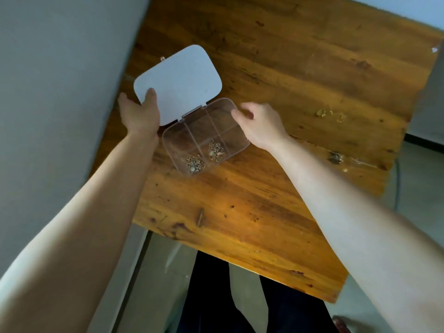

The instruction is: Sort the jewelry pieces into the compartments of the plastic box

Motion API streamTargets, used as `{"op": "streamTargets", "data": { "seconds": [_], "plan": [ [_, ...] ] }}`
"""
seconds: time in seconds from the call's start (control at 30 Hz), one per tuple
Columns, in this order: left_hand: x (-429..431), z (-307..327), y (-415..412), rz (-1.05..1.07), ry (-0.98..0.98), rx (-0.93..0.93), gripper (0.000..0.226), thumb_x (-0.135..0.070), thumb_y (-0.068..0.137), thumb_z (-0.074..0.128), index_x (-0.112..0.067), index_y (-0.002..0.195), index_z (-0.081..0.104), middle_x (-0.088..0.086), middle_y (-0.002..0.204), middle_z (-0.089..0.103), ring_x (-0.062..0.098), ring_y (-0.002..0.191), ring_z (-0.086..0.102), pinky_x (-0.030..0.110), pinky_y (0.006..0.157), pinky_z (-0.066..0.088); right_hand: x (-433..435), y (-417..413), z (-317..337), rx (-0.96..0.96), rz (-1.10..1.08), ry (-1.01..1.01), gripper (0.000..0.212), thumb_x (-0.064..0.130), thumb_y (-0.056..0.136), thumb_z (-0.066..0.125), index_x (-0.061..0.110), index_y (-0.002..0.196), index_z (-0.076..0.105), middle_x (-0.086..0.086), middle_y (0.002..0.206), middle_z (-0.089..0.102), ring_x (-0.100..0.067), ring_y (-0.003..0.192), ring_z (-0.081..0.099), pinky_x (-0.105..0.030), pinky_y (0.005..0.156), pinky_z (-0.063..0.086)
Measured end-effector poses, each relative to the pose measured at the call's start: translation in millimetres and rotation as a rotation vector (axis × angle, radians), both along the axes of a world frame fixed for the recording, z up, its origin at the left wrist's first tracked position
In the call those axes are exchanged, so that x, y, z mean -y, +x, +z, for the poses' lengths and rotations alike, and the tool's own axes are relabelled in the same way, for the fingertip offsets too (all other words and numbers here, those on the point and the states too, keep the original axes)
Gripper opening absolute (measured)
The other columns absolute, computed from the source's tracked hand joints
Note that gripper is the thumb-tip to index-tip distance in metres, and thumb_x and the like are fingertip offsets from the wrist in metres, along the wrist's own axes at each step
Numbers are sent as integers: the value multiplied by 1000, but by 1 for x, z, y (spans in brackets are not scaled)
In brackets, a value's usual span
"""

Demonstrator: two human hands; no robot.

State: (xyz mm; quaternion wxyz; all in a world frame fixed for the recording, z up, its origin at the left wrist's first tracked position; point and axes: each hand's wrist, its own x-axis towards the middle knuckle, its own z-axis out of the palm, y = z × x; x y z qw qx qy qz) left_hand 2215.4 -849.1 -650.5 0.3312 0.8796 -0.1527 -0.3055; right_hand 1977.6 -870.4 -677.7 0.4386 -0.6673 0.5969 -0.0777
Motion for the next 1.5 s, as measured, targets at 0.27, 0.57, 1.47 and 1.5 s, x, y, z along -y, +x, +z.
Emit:
{"op": "streamTargets", "data": {
  "seconds": [0.27, 0.57, 1.47, 1.5],
  "plan": [
    [8, 27, 20, -137, -278, 7, 18, -22, 92, 62, -19, 108, 70, -11, 95, 68, -4, 78, 61, 17, 69, 53, -15, 2, -13, -81, -18, -66, 36, 36, 105, 44, 23, 128, 68, -8, 96, 72, -28, 82, 65, -30, 67, 46],
    [-83, 49, 18, -575, -304, 415, 21, -27, 88, 69, -22, 108, 76, -2, 96, 66, -1, 74, 56, 4, 75, 39, -23, 4, 0, 66, -185, 78, 40, 52, 97, 56, 24, 119, 72, 4, 108, 74, -16, 98, 67, -32, 82, 53],
    [-155, 10, -41, -1051, 287, 427, 77, -20, 91, 51, -13, 155, 8, -1, 166, -8, 34, 116, 55, 32, 62, 44, -64, -19, 27, 32, -153, -116, 29, 26, 99, 60, 28, 127, 69, 7, 125, 64, -5, 97, 61, -15, 82, 52],
    [-155, 11, -42, -1047, 311, 418, 78, -20, 91, 51, -13, 155, 7, -1, 166, -9, 33, 114, 56, 32, 60, 44, -62, -21, 35, 30, -138, -116, 31, 25, 99, 58, 27, 130, 67, 6, 127, 63, -6, 102, 61, -19, 85, 52]
  ]
}}
